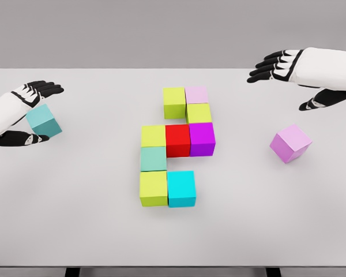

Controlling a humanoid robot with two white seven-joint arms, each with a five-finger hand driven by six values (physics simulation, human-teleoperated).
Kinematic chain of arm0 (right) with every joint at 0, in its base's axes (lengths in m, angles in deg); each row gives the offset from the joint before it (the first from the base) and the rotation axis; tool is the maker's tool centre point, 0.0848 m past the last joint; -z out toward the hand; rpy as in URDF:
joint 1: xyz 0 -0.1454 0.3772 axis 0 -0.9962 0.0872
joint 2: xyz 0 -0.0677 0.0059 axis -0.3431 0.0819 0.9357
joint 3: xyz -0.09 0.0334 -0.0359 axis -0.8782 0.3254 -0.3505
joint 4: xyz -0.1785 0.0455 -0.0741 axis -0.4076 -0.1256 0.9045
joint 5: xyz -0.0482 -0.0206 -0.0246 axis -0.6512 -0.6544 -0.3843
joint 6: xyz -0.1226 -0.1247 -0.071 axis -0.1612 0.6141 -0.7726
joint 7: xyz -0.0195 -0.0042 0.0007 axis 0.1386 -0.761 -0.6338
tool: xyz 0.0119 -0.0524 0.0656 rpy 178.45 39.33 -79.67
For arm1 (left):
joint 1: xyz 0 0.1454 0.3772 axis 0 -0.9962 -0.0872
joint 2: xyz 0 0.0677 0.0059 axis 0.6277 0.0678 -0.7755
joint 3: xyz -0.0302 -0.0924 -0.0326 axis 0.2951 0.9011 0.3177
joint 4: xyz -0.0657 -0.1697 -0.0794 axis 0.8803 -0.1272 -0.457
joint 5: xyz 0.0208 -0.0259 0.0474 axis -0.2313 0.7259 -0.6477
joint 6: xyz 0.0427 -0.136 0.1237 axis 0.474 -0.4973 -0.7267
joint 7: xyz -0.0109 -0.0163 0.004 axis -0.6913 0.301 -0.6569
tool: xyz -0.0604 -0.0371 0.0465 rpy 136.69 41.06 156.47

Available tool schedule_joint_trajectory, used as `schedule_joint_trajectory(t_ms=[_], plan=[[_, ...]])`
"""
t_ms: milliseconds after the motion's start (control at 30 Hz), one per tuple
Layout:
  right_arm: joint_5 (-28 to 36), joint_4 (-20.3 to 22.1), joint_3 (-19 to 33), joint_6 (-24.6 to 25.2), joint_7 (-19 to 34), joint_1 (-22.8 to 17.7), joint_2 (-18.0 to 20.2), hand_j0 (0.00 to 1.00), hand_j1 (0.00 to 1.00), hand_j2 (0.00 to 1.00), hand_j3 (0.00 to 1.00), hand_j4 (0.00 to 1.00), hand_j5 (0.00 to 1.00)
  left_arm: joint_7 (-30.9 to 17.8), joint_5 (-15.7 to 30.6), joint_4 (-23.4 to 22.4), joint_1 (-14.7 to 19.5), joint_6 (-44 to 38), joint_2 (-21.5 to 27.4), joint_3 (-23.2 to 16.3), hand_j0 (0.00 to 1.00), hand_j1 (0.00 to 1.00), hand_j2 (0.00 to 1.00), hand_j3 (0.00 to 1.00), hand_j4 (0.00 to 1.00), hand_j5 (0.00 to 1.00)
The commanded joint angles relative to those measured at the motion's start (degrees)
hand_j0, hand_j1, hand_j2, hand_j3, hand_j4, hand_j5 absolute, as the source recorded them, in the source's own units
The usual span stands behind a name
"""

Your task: Assemble the squares on the desktop into the number 2

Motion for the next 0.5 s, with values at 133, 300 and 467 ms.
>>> schedule_joint_trajectory(t_ms=[133,300,467], plan=[[-0.1,0.12,0.47,0.17,-0.03,0.0,0.51,1.0,1.0,1.0,1.0,1.0,1.0,0.1,0.37,0.0,0.0,0.02,0.03,0.02,1.0,1.0,1.0,1.0,1.0,1.0],[5.25,1.61,1.17,0.17,-0.03,-1.67,8.07,1.0,1.0,1.0,1.0,1.0,1.0,0.36,3.71,0.08,0.0,0.02,0.03,0.11,1.0,1.0,1.0,1.0,1.0,1.0],[27.14,3.81,1.17,0.17,-0.03,-4.66,16.25,1.0,1.0,1.0,1.0,1.0,1.0,0.36,17.5,0.7,0.0,0.02,0.11,-0.15,1.0,1.0,1.0,1.0,1.0,1.0]])
